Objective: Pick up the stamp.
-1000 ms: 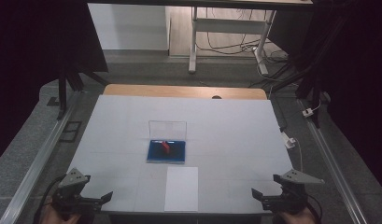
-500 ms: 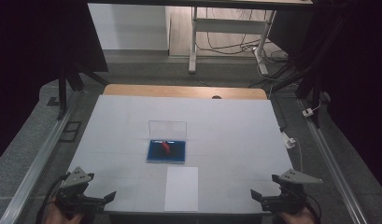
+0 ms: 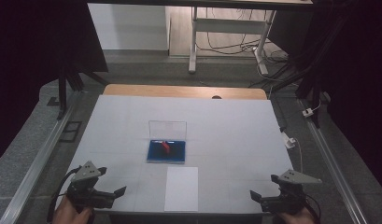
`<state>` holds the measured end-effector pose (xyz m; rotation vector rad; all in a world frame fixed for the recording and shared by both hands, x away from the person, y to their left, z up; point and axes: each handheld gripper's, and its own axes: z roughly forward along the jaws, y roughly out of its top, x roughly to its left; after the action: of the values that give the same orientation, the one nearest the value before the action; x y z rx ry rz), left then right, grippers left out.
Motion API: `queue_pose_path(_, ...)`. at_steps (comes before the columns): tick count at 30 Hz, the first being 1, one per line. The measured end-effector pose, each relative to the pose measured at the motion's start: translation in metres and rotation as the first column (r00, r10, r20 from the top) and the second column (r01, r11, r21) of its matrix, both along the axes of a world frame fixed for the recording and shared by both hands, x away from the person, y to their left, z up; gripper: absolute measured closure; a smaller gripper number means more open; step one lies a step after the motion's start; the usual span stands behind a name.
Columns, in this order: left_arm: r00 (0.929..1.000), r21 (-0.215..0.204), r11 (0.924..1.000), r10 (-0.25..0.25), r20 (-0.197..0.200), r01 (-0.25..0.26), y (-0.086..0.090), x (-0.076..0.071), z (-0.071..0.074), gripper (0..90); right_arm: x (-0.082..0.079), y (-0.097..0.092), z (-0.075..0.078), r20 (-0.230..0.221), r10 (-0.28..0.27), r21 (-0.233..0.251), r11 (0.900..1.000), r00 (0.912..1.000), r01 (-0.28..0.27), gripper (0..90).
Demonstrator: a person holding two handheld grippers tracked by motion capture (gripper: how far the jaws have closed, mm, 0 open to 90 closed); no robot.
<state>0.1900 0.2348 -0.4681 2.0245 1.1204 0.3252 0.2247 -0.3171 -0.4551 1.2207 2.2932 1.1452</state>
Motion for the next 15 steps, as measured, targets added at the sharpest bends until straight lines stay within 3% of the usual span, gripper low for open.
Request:
queue_pose_path(4,0.9997,0.013,0.9999,-0.011,0.02,0.011,-0.004,0.006,0.001,1.0,0.0,0.0,0.0,-0.002,0.006,-0.003,1.0,1.0,-0.006,0.0)
queue_pose_path(8,0.9996,0.029,0.9993,-0.024,0.016,0.024,-0.011,0.015,0.002,0.9,0.0,0.001,0.0,-0.002,0.011,-0.004,0.9999,0.9999,-0.011,0.0)
queue_pose_path(15,0.9987,0.014,0.9987,-0.05,0.012,0.05,-0.023,0.028,0.002,0.1,0.0,0.002,0.0,-0.003,0.017,-0.006,0.9998,0.9999,-0.017,0.0)
